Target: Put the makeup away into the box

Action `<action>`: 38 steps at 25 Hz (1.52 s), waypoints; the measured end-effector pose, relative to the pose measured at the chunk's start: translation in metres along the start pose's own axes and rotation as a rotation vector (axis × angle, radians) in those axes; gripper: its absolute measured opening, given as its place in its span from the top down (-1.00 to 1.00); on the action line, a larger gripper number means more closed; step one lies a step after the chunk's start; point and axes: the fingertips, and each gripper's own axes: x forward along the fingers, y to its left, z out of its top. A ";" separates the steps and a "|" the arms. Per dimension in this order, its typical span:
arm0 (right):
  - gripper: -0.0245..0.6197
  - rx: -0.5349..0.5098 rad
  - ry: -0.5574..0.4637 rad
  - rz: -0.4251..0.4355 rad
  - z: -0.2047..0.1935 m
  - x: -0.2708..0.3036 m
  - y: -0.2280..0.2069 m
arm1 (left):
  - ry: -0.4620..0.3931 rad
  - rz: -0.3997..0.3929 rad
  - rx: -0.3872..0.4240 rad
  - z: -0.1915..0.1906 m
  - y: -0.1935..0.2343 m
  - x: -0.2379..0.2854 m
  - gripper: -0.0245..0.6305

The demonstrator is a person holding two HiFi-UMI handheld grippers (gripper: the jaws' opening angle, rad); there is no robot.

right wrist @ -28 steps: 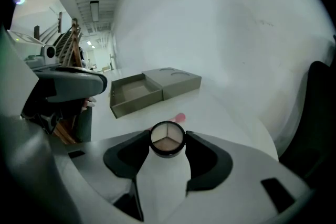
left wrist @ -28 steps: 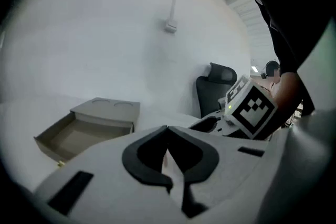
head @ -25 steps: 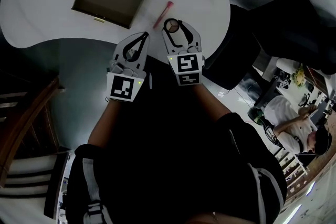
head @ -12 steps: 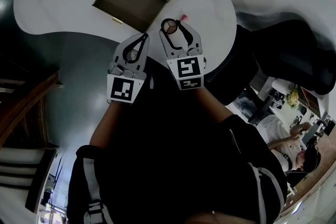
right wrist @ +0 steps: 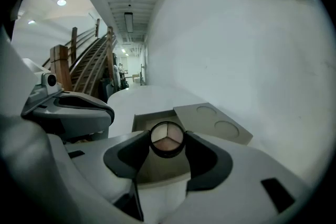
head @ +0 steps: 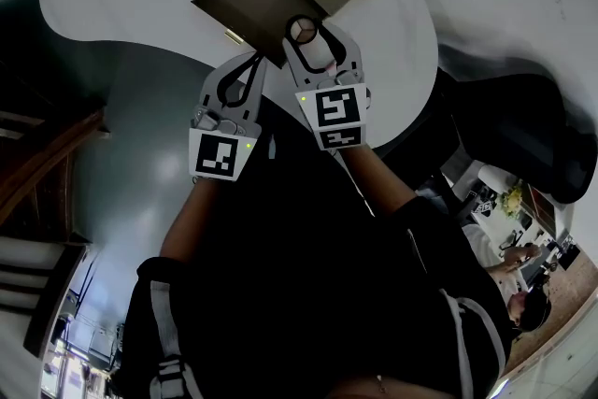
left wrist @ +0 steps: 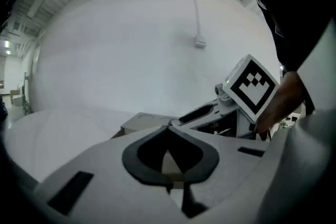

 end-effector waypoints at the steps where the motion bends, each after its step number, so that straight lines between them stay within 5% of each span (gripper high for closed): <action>1: 0.21 -0.006 -0.001 0.007 0.004 0.006 0.001 | 0.001 0.007 -0.001 0.000 0.004 0.001 0.90; 15: 0.21 -0.048 0.078 0.099 0.013 0.080 0.022 | 0.024 0.074 -0.046 -0.010 0.058 0.015 0.90; 38: 0.20 -0.121 0.320 0.166 -0.038 0.145 0.039 | 0.070 0.140 -0.082 -0.039 0.096 0.026 0.90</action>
